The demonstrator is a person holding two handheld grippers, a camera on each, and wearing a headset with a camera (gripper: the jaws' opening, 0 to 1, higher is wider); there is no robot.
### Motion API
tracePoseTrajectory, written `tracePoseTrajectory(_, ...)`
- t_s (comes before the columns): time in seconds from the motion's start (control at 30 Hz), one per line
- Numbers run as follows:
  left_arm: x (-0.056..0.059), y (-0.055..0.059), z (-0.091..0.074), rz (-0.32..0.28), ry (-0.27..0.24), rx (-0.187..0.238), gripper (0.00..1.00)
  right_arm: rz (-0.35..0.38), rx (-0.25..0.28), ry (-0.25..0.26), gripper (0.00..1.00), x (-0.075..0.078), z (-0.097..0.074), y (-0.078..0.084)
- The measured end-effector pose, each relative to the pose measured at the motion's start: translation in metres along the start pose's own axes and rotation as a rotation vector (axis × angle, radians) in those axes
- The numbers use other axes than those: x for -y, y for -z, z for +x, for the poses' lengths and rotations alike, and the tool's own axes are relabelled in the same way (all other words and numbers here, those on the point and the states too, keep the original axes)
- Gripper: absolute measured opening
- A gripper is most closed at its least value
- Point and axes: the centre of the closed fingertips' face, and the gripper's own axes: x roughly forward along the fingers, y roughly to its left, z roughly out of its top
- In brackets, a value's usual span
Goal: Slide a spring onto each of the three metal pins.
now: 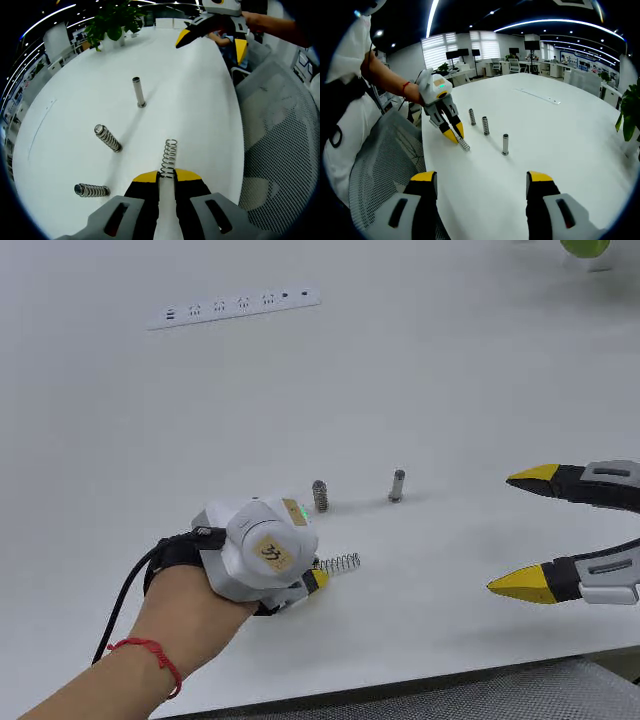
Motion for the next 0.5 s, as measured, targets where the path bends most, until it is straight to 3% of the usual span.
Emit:
tracePoseTrajectory(0.13, 0.002, -0.001, -0.002, -0.007, 0.003, 0.016, 0.11, -0.004, 0.000, -0.005, 0.72, -0.003, 0.003, -0.003)
tracePoseTrajectory(0.5, 0.001, -0.014, -0.018, -0.083, 0.009, 0.141, 0.11, 0.006, 0.047, -0.017, 0.68, -0.008, 0.004, -0.028)
